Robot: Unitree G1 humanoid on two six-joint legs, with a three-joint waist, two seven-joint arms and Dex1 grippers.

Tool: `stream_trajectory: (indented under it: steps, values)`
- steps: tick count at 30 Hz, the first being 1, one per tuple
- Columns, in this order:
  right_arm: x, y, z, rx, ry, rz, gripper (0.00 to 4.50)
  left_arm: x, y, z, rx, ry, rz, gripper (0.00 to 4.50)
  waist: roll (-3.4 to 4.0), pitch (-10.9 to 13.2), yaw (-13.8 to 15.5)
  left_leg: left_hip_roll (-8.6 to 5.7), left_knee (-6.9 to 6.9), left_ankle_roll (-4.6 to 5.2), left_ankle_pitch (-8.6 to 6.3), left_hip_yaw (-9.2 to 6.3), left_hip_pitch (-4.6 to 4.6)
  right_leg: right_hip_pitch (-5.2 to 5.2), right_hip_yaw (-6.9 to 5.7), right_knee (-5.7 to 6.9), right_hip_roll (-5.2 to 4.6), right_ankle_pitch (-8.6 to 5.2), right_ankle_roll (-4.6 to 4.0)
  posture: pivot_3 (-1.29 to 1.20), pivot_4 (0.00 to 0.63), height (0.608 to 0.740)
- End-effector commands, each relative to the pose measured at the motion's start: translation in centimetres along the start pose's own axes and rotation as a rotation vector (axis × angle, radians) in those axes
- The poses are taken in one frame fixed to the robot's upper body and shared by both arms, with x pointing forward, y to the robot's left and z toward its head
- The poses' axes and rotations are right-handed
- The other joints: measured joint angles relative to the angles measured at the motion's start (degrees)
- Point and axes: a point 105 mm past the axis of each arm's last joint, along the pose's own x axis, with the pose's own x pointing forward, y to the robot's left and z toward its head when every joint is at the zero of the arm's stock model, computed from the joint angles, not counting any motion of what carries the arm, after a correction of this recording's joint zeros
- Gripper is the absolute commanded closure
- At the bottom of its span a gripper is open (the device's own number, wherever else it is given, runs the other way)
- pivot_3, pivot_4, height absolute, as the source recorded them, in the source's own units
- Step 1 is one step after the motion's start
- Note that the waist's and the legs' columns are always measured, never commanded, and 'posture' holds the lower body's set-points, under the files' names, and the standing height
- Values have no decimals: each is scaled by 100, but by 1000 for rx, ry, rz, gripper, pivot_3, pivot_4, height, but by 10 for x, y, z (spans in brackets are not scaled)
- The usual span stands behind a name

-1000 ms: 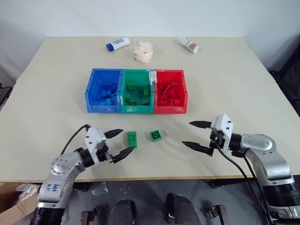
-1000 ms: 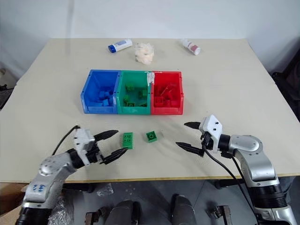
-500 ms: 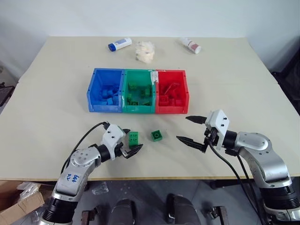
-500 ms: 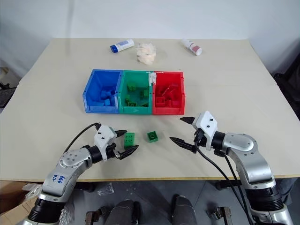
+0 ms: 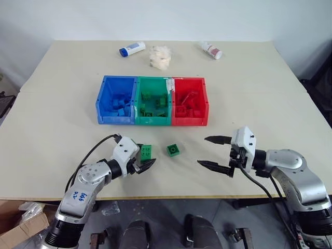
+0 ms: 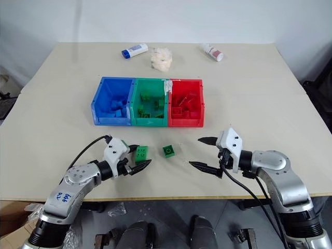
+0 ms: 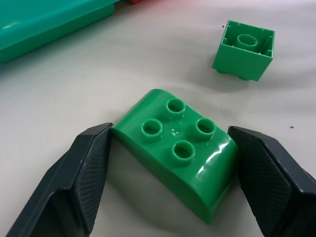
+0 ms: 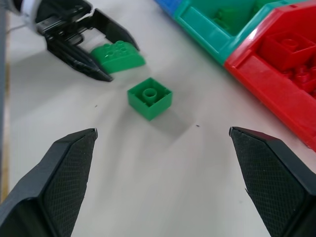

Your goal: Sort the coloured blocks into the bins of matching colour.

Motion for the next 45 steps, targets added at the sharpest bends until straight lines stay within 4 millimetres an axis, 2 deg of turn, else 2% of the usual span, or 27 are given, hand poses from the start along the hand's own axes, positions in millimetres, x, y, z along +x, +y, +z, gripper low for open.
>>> stream_trajectory:
  steps: [1, 5, 10, 16, 20, 24, 31, 35, 36, 38, 42, 45]
  values:
    - [-4, 4, 13, -49, -29, 32, 0, 0, -3, -4, 16, -7, -46, 1041, 0, 0, 2, 0, 0, 0, 0, 0, 0, 0, 0, -1, 0, 0, 0, 0, 150, 740]
    - [-6, 5, 14, -43, -43, 36, 0, 1, 1, 7, 66, -64, -66, 1041, 0, 0, 6, 0, 0, 0, 0, 0, -1, 0, -1, -1, 0, 0, 0, 0, 150, 740]
    - [-12, 4, 10, -25, -65, 17, 0, 1, 15, 42, 133, -214, -85, 1041, 0, 0, 56, -1, 5, 0, 1, 0, -5, 0, -2, -1, 0, 0, 0, 0, 150, 740]
    - [-17, 2, 7, -33, -91, -24, 0, 4, 28, 57, 142, -255, -85, 1041, 0, 0, 71, -1, 5, 0, 0, 2, -5, -1, -1, -1, 0, 1, 0, 0, 150, 740]
    - [-21, -7, 10, -38, -158, -91, 0, 17, 50, 85, 164, -323, -51, 1041, -3, 0, 153, -2, 10, -1, 4, 2, -4, 0, -1, 2, 1, 1, 0, 0, 150, 740]
    - [-24, -13, 12, -40, -219, -163, 0, 33, 70, 104, 197, -353, -33, 1041, -3, 0, 150, -9, 10, 2, 9, 1, -7, 5, -1, -6, 0, 7, 4, 0, 150, 740]
    - [-26, -27, 16, -32, -286, -271, 0, 66, 89, 124, 265, -347, -76, 1041, -5, 1, 132, -10, 8, 2, 9, 3, -7, 5, -3, -9, 1, 9, 7, 0, 150, 740]
    - [-26, -32, 21, -52, -302, -300, 0, 76, 94, 133, 242, -370, -90, 1041, -5, 1, 129, -12, 7, 4, 10, 4, -10, 5, -3, -16, 1, 11, 12, 0, 150, 740]
    - [-27, -33, 23, -58, -304, -305, 0, 77, 95, 135, 236, -372, -94, 691, -5, 1, 129, -12, 6, 5, 9, 4, -10, 5, -2, -18, 1, 11, 12, 0, 150, 740]
    - [-27, -33, 25, -62, -306, -308, 0, 78, 96, 138, 245, -378, -96, 42, -5, 1, 118, -13, 1, 5, 9, 4, -12, 4, -4, -22, 1, 12, 13, 0, 150, 740]
    - [-28, -35, 25, -65, -293, -306, 0, 75, 97, 139, 265, -381, -104, 42, -6, 2, 109, -13, -1, 5, 9, 4, -15, 2, -4, -24, 1, 12, 14, 0, 150, 740]
    - [-27, -36, 25, -65, -286, -290, 0, 62, 97, 135, 266, -393, -126, 42, -6, 2, 88, -13, 3, 5, 9, 5, -14, 2, -2, -22, 1, 13, 14, 0, 150, 740]
